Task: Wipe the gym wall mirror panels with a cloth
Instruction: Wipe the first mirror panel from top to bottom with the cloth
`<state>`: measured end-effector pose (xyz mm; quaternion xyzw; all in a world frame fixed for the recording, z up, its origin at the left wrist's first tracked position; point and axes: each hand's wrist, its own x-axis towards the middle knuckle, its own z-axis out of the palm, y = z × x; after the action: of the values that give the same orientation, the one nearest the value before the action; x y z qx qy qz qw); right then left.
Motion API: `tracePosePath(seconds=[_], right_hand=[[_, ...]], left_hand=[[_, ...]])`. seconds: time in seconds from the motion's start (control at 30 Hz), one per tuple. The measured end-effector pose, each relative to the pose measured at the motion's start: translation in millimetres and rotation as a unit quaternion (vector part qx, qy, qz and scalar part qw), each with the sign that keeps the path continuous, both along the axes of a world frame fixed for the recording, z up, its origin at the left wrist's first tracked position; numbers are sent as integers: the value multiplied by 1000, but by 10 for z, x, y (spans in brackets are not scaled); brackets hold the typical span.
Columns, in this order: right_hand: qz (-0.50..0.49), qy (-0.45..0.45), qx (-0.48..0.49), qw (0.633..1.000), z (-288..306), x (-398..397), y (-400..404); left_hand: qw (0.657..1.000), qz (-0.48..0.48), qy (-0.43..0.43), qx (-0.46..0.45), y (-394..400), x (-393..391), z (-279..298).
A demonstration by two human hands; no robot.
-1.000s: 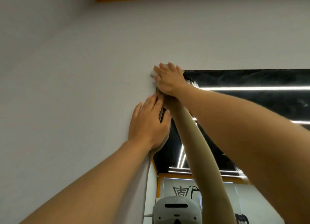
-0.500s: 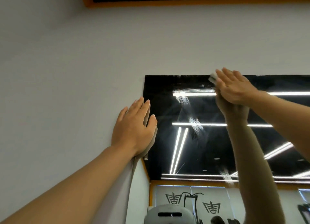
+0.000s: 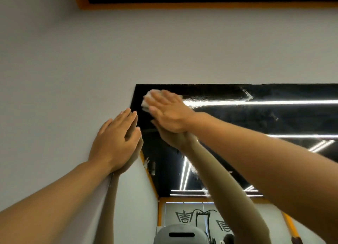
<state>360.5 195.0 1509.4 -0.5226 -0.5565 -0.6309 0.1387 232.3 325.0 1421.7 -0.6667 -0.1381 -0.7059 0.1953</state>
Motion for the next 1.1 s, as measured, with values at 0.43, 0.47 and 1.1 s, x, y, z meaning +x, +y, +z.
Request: tracePosePath(seconds=[0.43,0.47,1.1], right_hand=[[-51,177,153,971,577,1846,-1268],[-40,182,155,970,553,1873,-1261],[-14,83,82,993,331,1689,-1123]], left_hand=[[1000,2,-6,-2,-18,13,-15],[1000,2,-5,-1,-13,11,-15],[1000,6,-5,-10,68,50,-24]])
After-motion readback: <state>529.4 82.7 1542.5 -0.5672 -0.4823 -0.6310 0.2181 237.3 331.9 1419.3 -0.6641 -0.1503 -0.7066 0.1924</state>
